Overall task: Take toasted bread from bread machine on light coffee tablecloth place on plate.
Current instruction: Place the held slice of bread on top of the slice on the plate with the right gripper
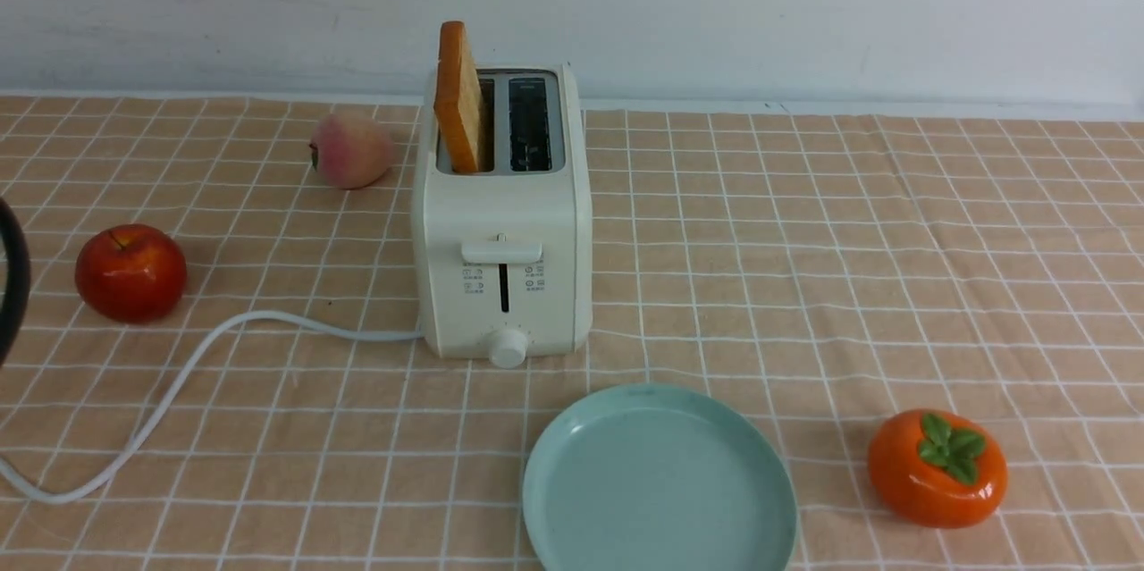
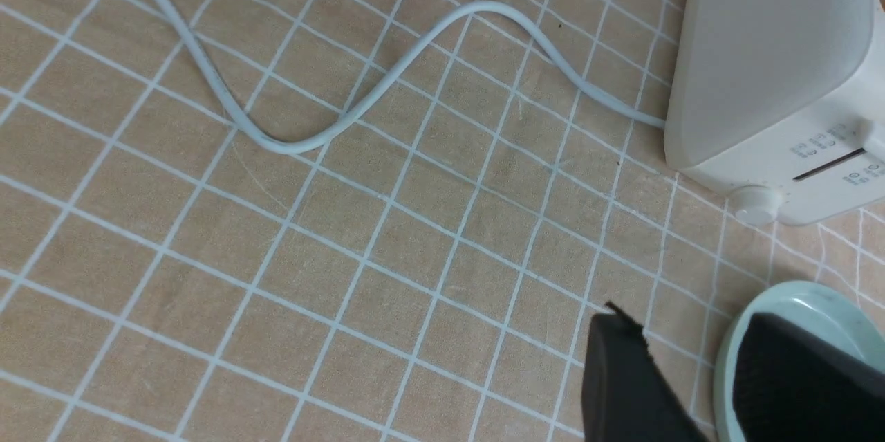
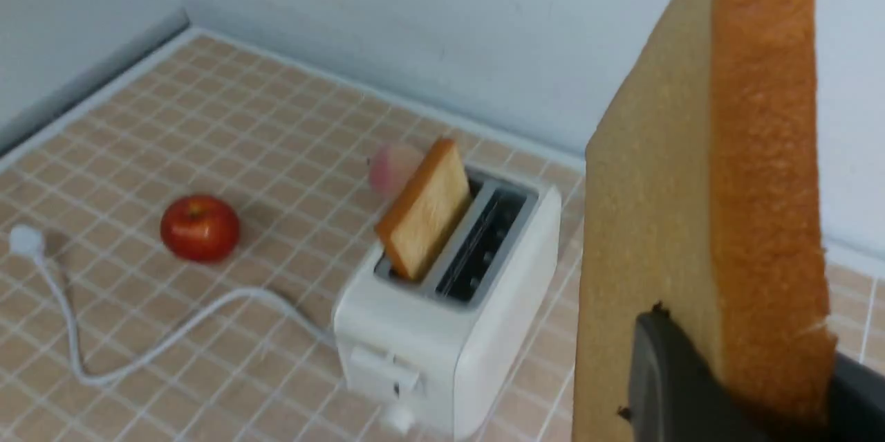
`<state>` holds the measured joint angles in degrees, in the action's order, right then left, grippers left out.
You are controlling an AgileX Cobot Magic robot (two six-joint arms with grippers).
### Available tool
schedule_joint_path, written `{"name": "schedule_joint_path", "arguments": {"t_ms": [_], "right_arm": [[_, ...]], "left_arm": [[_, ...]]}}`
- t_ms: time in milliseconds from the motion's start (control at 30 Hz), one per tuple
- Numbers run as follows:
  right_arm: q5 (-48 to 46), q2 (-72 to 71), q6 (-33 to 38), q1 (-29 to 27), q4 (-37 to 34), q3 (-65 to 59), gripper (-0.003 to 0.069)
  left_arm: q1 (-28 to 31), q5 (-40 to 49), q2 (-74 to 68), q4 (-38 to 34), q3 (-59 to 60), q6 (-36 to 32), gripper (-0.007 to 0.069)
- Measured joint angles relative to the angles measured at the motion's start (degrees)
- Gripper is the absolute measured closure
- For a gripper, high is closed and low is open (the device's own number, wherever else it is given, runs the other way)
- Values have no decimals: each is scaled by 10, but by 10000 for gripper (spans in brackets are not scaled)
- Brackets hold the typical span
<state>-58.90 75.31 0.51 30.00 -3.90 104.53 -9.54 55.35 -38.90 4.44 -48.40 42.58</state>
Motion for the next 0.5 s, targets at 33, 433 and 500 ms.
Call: {"name": "schedule_joint_path", "arguments": {"t_ms": [33, 433, 500], "right_arm": [[31, -34, -5, 0, -8, -78, 550], [324, -33, -56, 0, -219, -543, 550], [337, 12, -34, 0, -268, -551, 550]], "left_arm": [[0, 0, 0, 0, 0, 0, 385], [-14, 4, 0, -13, 0, 0, 385], [-22, 7, 0, -15, 0, 0, 385]]}}
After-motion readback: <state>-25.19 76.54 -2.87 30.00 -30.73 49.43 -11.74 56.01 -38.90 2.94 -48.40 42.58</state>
